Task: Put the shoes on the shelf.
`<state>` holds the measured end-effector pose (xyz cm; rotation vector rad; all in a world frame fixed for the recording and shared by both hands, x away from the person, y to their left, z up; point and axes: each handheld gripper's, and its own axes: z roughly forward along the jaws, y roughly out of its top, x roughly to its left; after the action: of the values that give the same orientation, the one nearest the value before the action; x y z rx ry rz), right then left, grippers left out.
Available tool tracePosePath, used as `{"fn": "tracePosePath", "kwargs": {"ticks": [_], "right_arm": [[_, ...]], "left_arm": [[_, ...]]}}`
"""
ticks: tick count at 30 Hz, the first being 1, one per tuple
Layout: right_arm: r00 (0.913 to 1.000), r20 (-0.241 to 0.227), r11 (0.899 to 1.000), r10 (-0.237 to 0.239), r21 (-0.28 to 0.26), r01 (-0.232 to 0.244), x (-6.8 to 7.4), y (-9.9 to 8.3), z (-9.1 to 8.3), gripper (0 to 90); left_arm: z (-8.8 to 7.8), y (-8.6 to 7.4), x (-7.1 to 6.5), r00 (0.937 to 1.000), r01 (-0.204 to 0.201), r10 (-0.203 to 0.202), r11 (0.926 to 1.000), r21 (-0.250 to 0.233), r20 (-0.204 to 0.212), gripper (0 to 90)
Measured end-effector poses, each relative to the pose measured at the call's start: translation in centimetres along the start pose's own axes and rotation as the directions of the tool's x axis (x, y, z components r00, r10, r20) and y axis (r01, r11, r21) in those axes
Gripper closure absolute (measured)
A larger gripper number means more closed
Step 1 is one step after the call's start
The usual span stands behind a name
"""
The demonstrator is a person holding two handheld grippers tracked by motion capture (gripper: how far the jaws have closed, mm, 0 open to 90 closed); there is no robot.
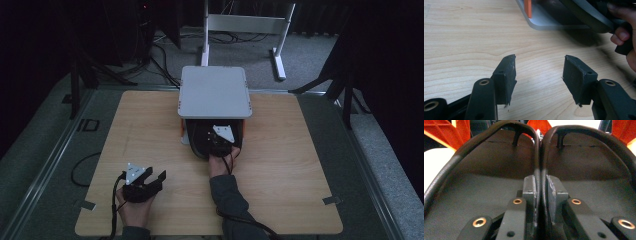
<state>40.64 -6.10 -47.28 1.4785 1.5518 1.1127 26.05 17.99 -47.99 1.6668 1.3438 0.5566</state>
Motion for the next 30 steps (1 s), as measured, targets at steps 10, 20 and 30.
{"fn": "tracePosePath", "kwargs": {"ticks": [10,20,30], "right_arm": [[0.9999,0.006,1.0,0.016,-0.006,-0.016,0.2,0.6,1.1,78.1],[0.9999,0.006,1.0,0.012,-0.027,-0.012,0.7,0.8,1.7,77.9],[0.9997,0.022,0.999,0.004,-0.053,-0.003,1.0,0.8,2.2,77.8]], "left_arm": [[-0.2,0.0,0.1,1.0,0.003,-0.003,1.0,-0.004,-0.001,44.3],[-0.3,0.0,0.2,1.0,0.009,-0.009,0.9999,-0.008,-0.001,44.3],[-0.5,0.0,0.3,0.9999,0.012,-0.012,0.9999,-0.012,-0.003,44.4]]}}
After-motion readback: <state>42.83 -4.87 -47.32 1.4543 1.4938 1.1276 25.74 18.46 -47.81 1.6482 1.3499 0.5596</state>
